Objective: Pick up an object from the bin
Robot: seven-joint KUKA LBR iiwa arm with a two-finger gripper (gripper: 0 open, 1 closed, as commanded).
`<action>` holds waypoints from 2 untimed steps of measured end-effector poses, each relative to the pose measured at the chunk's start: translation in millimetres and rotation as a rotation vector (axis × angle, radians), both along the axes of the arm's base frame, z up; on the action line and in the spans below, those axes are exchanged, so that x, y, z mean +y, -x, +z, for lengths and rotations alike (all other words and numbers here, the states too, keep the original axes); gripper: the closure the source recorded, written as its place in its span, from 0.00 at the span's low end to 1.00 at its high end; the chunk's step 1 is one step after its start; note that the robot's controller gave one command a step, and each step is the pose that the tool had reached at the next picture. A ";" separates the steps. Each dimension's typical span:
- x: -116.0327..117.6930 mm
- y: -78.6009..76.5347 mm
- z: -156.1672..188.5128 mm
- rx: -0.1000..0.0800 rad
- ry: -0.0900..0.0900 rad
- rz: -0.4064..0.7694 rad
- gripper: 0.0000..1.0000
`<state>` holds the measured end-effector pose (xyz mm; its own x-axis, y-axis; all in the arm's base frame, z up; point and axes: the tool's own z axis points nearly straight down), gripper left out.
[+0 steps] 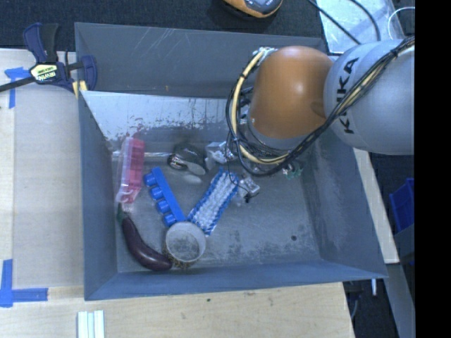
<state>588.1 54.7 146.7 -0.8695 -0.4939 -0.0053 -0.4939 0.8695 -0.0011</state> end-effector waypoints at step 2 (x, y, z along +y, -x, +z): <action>-4.2 -10.2 -75.3 -0.004 0.001 0.359 1.00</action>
Offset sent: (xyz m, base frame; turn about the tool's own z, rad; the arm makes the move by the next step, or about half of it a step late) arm 0.0089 -0.0046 -0.0767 -0.3619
